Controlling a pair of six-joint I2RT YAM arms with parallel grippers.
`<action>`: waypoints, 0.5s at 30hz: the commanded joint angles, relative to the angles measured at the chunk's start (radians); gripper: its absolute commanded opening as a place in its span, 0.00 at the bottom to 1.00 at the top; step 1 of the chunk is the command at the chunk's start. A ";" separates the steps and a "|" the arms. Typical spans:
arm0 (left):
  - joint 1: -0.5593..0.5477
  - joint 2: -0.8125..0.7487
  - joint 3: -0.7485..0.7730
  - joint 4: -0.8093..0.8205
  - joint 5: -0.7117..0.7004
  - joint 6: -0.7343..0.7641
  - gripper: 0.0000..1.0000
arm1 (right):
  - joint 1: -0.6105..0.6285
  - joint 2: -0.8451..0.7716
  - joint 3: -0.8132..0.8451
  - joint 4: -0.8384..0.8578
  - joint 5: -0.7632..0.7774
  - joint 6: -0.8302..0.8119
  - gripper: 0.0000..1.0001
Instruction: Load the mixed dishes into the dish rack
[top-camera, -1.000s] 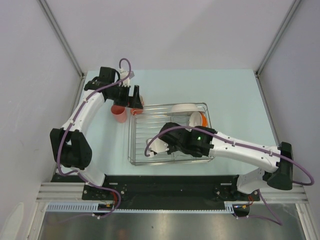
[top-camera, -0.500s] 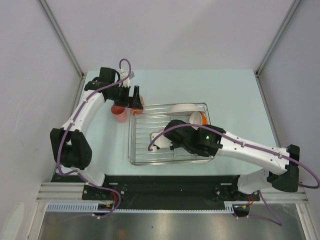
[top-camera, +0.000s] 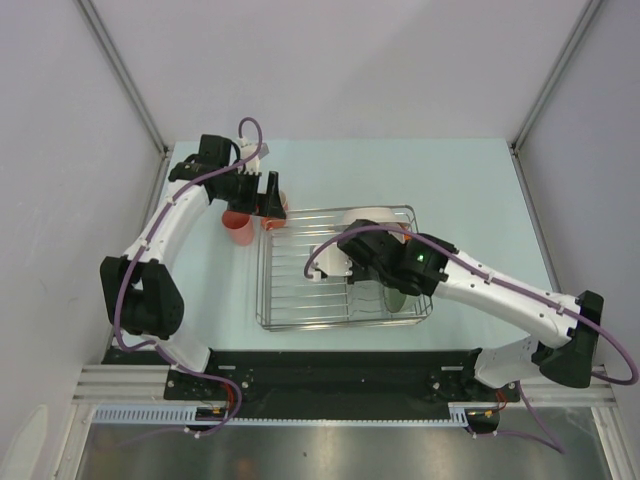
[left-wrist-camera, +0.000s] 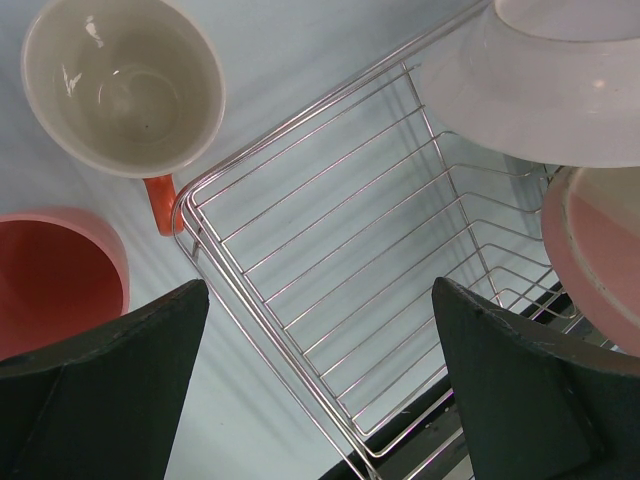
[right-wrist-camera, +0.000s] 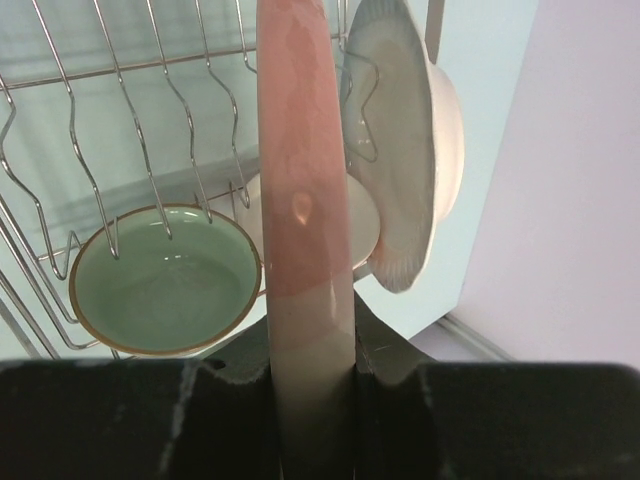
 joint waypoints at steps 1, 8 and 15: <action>0.007 -0.013 0.001 0.018 0.027 0.020 1.00 | -0.040 -0.023 0.047 0.058 -0.005 0.001 0.00; 0.012 -0.012 0.005 0.015 0.030 0.021 1.00 | -0.070 -0.010 0.036 0.069 -0.034 -0.001 0.00; 0.015 -0.012 0.007 0.017 0.033 0.021 1.00 | -0.081 0.005 0.026 0.072 -0.059 0.013 0.00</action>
